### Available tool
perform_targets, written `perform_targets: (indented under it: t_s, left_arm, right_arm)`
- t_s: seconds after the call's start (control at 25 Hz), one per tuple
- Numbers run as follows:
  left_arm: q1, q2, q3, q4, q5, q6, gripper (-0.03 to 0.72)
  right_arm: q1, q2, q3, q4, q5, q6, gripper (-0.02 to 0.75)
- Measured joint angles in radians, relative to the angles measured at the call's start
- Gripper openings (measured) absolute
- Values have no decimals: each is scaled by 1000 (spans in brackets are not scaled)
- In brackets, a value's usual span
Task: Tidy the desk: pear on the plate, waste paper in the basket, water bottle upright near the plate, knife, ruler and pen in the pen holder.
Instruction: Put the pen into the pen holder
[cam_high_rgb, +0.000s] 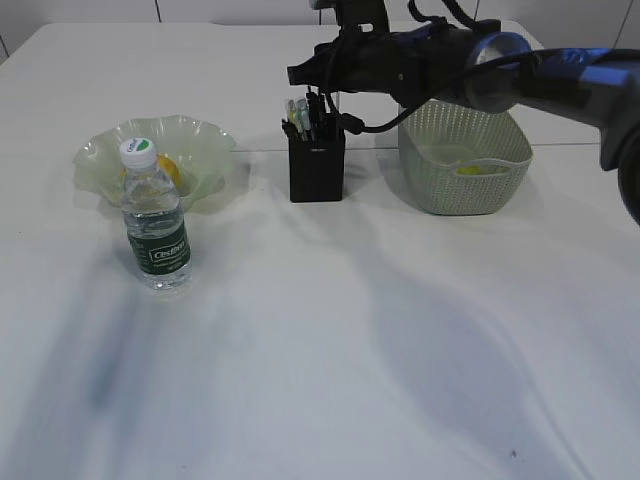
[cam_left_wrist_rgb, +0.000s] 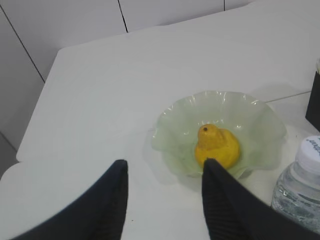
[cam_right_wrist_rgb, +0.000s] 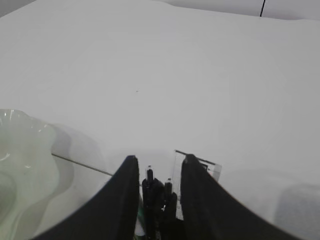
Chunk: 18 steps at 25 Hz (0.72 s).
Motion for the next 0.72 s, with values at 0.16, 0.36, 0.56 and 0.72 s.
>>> perform_targets:
  t_s: [0.16,0.36,0.56,0.72]
  left_arm:
    - [0,0,0,0,-17,0,341]
    - [0,0,0,3,-21,0,341]
    - [0,0,0,3,-40,0,341]
    - [0,0,0,3,-43,0,341]
  right_arm:
    - [0,-27,0,-23,46,0,221]
    - [-6,-58,0,-24,130,0,221]
    - [-11,-91,0,-24,169,-2,221]
    - [-13,-119,0,-24,214,-2,221]
